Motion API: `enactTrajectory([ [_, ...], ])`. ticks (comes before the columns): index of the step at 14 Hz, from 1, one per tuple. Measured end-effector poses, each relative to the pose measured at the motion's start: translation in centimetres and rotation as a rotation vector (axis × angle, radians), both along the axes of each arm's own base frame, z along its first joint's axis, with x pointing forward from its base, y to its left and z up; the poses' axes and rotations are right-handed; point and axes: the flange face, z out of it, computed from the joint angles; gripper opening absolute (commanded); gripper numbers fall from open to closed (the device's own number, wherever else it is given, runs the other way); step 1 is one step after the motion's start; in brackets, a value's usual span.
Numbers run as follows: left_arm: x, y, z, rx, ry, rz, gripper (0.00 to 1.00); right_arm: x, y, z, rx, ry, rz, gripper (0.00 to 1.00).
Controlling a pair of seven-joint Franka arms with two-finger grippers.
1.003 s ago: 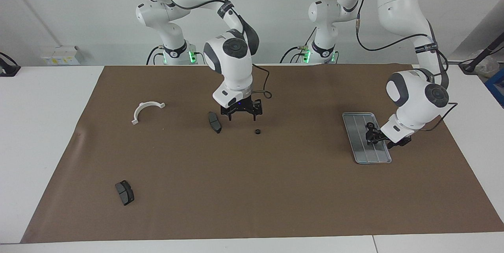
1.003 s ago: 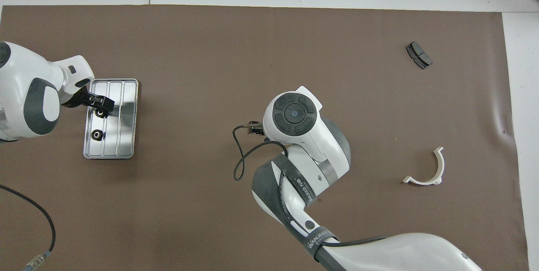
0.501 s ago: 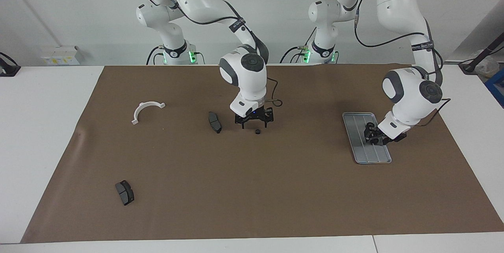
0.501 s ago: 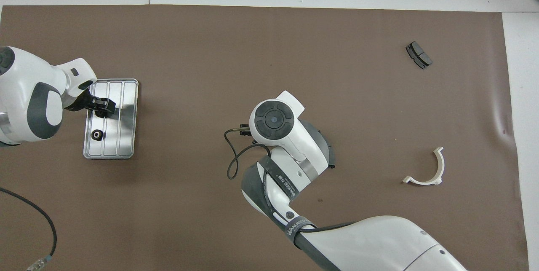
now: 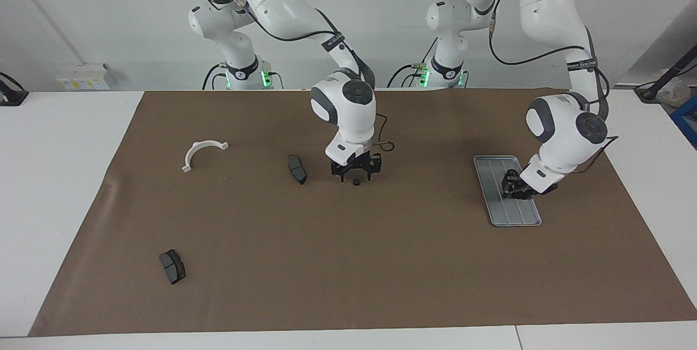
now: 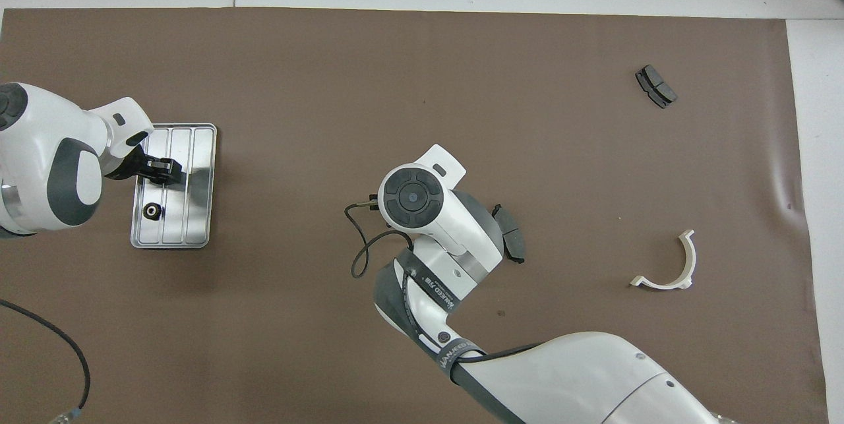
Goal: Place bearing gear from tray to pile
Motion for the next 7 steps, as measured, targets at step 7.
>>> enactTrajectory([
  [7,-0.64,0.32,0.11,0.002,0.002,0.007,0.44,0.15,0.11,-0.51,0.01,-0.009,0.001,0.47],
])
